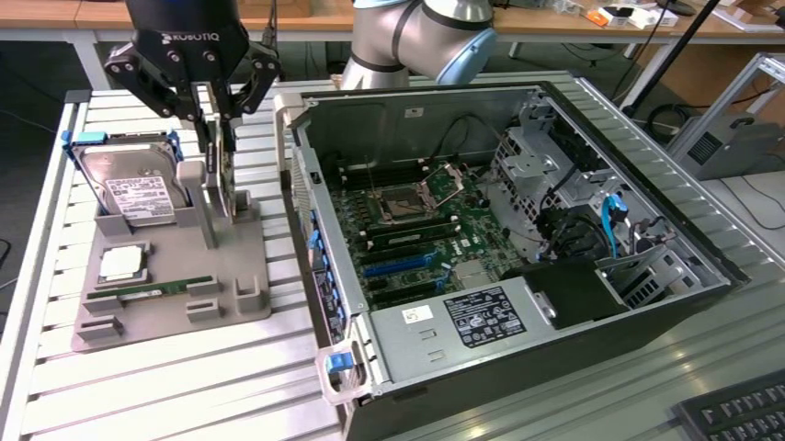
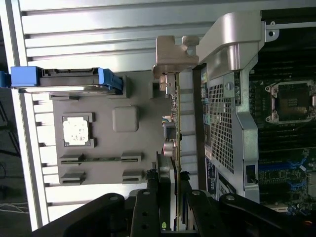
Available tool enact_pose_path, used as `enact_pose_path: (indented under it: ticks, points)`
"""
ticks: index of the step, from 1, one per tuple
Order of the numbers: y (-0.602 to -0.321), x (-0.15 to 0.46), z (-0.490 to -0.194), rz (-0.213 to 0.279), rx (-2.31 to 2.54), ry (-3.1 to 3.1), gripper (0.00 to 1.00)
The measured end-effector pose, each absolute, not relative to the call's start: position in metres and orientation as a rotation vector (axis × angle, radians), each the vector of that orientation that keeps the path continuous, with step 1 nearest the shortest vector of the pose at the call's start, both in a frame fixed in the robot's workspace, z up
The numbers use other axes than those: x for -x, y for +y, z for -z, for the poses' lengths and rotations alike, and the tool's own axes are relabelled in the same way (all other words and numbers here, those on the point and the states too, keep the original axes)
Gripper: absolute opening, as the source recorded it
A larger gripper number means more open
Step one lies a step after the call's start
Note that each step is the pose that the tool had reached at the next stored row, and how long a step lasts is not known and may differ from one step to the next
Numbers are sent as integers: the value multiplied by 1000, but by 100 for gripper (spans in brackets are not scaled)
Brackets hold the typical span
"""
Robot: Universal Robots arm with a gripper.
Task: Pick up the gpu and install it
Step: 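Pick up the gpu and move the gpu toward the slot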
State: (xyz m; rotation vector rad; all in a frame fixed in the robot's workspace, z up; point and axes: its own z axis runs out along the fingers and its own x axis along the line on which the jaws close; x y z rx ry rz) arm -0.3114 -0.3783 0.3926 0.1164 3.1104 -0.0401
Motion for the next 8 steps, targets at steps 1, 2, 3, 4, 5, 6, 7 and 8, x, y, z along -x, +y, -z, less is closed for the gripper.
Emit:
enact_pose_path:
  ticks: [1, 2, 3, 4, 5, 6, 7, 8]
  points:
    - [-378, 311, -393, 40, -116, 3110, 27]
    - [-378, 311, -393, 40, -116, 3110, 27]
    - [-378, 311, -393, 40, -116, 3110, 27]
    - [-378, 311, -393, 40, -116, 3110, 27]
    - [-378, 311, -393, 40, -116, 3110, 27]
    - [-378, 311, -393, 40, -116, 3110, 27]
    - [-378, 311, -393, 40, -116, 3110, 27]
    - [-378, 311, -393, 40, -116, 3110, 27]
